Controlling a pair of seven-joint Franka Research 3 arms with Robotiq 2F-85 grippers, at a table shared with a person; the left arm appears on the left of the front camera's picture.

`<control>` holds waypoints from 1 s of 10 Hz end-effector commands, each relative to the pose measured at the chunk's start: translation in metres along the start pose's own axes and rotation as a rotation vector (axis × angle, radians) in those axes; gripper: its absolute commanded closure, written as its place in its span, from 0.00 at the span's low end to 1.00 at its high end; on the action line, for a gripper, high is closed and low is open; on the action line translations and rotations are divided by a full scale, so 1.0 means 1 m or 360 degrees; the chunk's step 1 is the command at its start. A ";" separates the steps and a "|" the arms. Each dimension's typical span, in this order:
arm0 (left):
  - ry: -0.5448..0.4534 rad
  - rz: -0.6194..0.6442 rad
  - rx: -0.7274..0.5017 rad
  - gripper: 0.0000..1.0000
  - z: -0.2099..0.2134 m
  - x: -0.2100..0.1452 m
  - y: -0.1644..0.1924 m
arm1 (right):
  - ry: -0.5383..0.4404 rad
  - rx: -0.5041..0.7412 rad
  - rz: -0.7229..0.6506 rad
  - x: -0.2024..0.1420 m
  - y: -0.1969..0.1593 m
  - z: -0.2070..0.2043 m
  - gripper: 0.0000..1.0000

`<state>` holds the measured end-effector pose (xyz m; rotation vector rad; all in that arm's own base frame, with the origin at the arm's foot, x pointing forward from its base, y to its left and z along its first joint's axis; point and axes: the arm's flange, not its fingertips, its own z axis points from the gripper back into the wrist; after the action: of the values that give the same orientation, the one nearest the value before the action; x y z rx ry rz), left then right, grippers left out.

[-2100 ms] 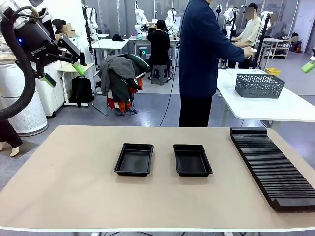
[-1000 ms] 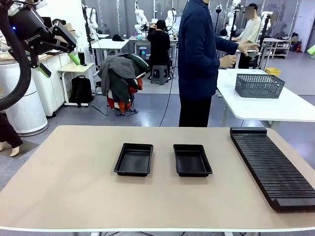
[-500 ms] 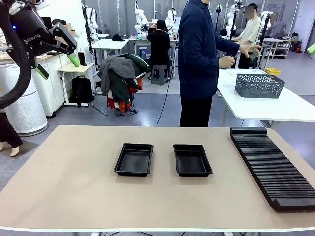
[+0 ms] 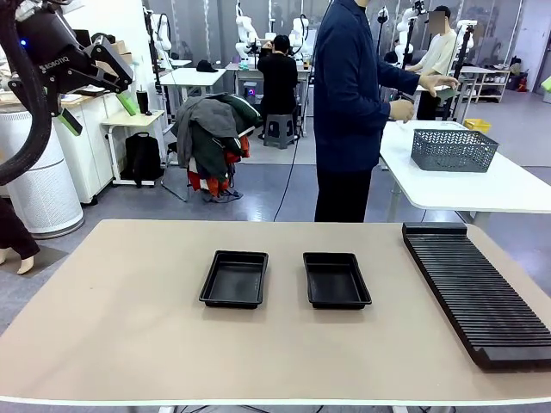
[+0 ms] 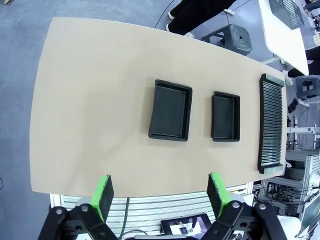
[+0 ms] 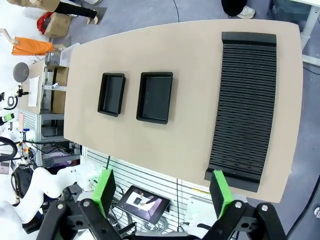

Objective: Inspect and transfer BCBs to ESD trays.
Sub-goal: Pick up the Blank PCB from the PCB Rack and place it in the left ESD tray.

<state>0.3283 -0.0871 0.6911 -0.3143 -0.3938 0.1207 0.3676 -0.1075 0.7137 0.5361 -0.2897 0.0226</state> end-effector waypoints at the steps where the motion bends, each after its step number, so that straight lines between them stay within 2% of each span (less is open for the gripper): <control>1: 0.0025 -0.0031 0.0088 0.00 0.000 0.000 -0.004 | 0.0011 -0.0050 -0.0034 -0.003 0.002 0.000 0.00; 10: 0.0028 -0.0162 0.0090 0.00 -0.003 0.012 -0.013 | -0.0004 -0.0035 -0.0023 -0.001 0.004 -0.002 0.00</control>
<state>0.3403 -0.0966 0.6948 -0.2625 -0.3961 0.0545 0.3670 -0.1066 0.7140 0.5314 -0.2899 0.0244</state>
